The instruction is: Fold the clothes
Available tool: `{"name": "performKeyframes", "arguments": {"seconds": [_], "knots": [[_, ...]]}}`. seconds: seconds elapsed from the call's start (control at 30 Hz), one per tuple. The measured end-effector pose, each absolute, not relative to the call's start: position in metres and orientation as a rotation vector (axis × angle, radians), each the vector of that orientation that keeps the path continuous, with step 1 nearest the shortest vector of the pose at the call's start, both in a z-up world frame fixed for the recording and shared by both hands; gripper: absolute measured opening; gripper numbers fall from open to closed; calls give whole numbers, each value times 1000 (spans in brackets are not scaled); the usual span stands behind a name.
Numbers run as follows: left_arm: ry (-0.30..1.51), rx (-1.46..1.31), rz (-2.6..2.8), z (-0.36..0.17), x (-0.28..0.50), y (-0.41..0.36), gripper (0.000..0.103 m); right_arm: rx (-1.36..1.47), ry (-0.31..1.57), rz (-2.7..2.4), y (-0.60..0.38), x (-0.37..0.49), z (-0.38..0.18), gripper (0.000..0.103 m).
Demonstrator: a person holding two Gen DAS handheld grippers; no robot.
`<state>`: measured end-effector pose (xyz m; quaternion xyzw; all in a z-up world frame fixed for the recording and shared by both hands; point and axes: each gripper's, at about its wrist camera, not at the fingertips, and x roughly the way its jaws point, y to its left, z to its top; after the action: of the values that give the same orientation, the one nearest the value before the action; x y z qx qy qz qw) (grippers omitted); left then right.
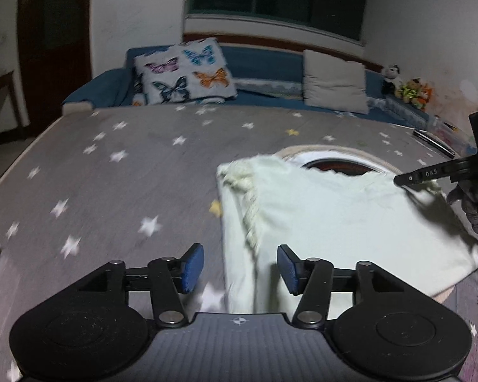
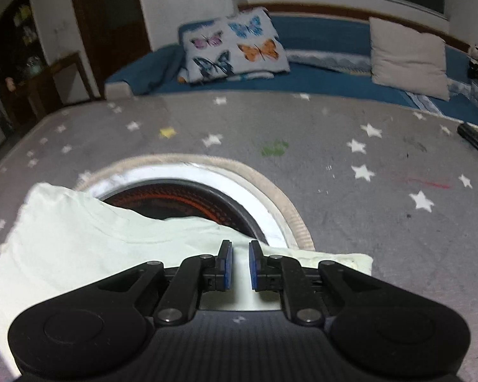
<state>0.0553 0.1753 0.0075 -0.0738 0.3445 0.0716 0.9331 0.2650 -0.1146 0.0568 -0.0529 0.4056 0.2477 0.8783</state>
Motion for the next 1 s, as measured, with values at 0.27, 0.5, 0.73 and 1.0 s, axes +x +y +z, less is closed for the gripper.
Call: {"name": "performKeyframes", "arguments": {"seconds": [0.27,0.5,0.73,1.0], "knots": [[724,-237,170,-2,37,176,67,-139,810,522,-106,251,73,18],[752,-285,141,-7,39,161,55,-137,821,639,-81,222,91,19],[729,-364,122,-2,38,161,14,-164,833,782,-40,192,111,28],[648,-404,54,16,38,148,8,-168,882,894,14,176,123,41]]}}
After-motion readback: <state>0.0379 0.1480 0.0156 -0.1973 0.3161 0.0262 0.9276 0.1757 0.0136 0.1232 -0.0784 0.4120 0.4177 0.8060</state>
